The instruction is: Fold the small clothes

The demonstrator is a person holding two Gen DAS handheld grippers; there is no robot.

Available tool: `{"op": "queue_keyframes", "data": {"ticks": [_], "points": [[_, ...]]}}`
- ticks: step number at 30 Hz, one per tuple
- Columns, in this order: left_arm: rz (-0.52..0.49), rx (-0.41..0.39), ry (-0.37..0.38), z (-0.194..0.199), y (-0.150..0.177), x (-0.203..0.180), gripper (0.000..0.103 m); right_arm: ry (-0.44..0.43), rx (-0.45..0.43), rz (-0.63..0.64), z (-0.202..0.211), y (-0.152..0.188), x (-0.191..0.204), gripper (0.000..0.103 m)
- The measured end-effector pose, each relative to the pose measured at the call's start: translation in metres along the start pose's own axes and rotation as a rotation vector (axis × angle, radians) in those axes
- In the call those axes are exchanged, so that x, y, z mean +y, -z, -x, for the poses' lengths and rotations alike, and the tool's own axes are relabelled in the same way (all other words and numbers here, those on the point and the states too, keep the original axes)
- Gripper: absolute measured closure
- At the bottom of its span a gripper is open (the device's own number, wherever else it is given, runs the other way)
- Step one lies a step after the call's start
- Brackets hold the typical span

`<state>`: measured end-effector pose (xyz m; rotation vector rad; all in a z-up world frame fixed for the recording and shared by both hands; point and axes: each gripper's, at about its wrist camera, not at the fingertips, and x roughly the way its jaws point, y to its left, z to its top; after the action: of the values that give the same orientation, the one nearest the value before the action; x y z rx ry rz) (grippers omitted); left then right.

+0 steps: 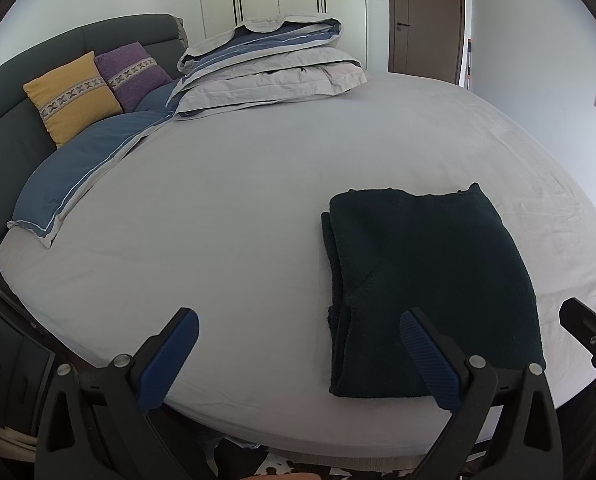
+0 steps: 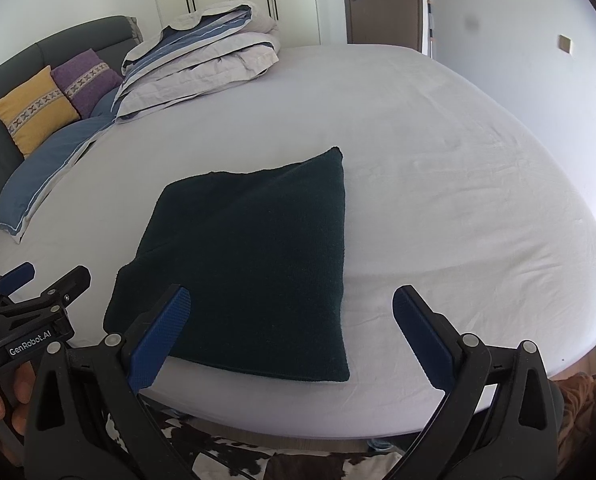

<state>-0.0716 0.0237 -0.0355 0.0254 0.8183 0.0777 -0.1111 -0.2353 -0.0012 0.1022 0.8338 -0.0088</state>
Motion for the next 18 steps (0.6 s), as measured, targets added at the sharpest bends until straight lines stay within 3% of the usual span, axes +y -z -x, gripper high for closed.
{"op": "queue_keyframes", "data": {"ticks": [18], "points": [[-0.003,0.007,0.006,-0.0016,0.0010,-0.0018,0.000,0.001,0.013,0.002,-0.0047,0.0006,-0.0012,0.000]]}}
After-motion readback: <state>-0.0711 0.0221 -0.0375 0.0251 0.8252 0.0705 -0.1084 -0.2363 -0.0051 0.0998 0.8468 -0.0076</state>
